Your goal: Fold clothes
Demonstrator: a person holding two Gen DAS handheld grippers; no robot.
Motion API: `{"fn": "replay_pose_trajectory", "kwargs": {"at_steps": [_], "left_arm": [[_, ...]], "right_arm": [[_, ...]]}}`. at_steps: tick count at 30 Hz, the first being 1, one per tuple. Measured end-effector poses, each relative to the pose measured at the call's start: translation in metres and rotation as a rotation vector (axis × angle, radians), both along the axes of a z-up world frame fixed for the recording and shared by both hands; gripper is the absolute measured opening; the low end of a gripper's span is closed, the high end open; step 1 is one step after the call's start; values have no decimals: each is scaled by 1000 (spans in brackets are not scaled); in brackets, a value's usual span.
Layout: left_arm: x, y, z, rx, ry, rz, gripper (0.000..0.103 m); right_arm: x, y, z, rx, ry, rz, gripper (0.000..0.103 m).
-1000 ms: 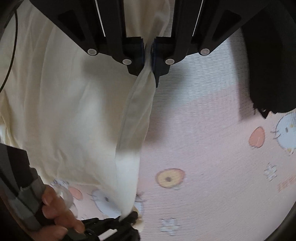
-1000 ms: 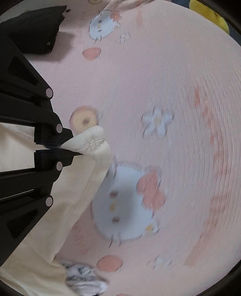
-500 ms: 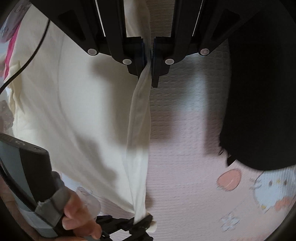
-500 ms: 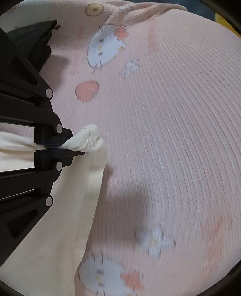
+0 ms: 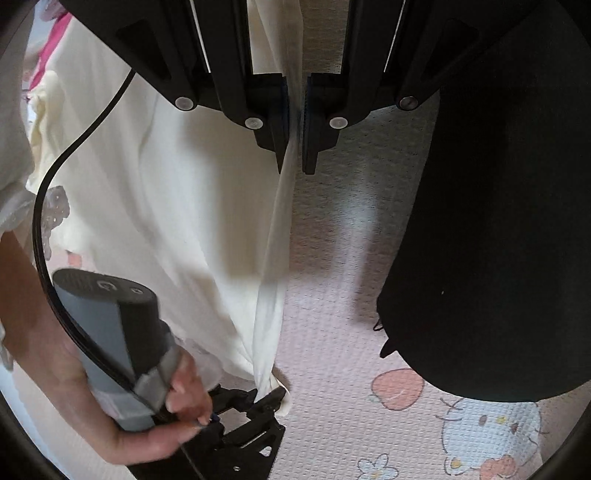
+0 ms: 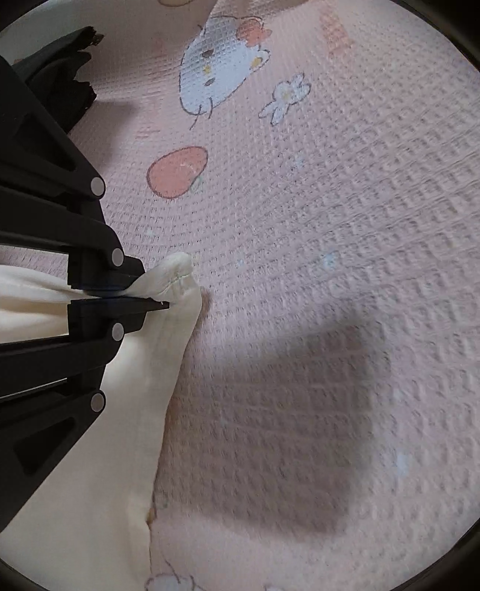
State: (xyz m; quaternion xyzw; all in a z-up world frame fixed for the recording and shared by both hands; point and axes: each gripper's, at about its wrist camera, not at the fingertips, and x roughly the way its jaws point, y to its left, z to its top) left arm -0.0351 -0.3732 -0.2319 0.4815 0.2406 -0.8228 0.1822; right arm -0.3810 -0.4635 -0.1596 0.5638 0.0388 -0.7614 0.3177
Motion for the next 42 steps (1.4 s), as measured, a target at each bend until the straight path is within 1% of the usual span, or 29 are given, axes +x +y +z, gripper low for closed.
{"fn": "replay_pose_trajectory", "kwargs": {"at_steps": [3, 7, 10, 12, 14, 16, 17, 18, 19, 20, 21, 22, 23, 26, 29, 30, 32, 33, 36, 38, 39, 40, 41, 42], "left_arm": [[1, 4, -1, -45, -29, -1, 5], [1, 9, -2, -105, -67, -1, 4], [2, 10, -3, -127, -83, -5, 4], [3, 10, -3, -127, -87, -11, 4], [3, 9, -3, -121, -89, -17, 4], [4, 8, -3, -121, -96, -14, 5], [4, 7, -3, -119, -99, -7, 5], [6, 5, -2, -100, -99, 9, 5], [9, 2, -2, -59, -96, 36, 5], [12, -2, -1, -18, -93, 63, 5], [16, -5, 0, 23, -90, 90, 5], [20, -9, 0, 68, -87, 122, 5], [27, -13, 2, 111, -86, 158, 5], [43, -15, 7, 129, -103, 212, 5], [58, -13, 10, 76, -147, 229, 5], [64, -13, 10, 59, -154, 226, 5], [70, -14, 10, 30, -154, 189, 5], [72, -15, 11, 33, -147, 175, 5], [78, -16, 14, 43, -126, 130, 5], [82, -19, 17, 64, -105, 102, 5], [88, -25, 24, 107, -76, 95, 5], [94, -29, 31, 123, -50, 97, 5], [100, -33, 38, 130, -28, 95, 5], [105, -35, 45, 113, -17, 85, 5]], "right_arm": [[8, -12, -2, -7, 4, 28, 1], [23, -34, -2, 6, 39, 86, 1], [28, -40, -14, 14, 17, 125, 1], [26, -37, -25, 27, -1, 136, 1], [21, -32, -34, 17, -50, 146, 2], [16, -23, -34, -4, -87, 133, 3], [14, -20, -33, 0, -107, 126, 4], [11, -16, -30, 14, -131, 119, 13], [8, -11, -27, 30, -146, 111, 28], [7, -5, -22, 45, -143, 103, 36], [8, 0, -16, 55, -133, 100, 50], [9, 7, -8, 64, -120, 101, 56], [10, 13, 0, 64, -109, 105, 58], [19, 35, 26, 56, -88, 123, 58], [39, 58, 53, 42, -59, 146, 58], [48, 65, 61, 38, -46, 158, 58], [62, 75, 73, 39, -24, 189, 58], [69, 77, 76, 50, -5, 204, 58], [87, 119, 99, 108, 88, 245, 58], [101, 145, 110, 114, 128, 264, 58], [109, 160, 115, 119, 144, 273, 58], [114, 174, 118, 125, 151, 274, 58], [117, 188, 120, 127, 152, 263, 58], [121, 201, 121, 128, 149, 250, 58]]}}
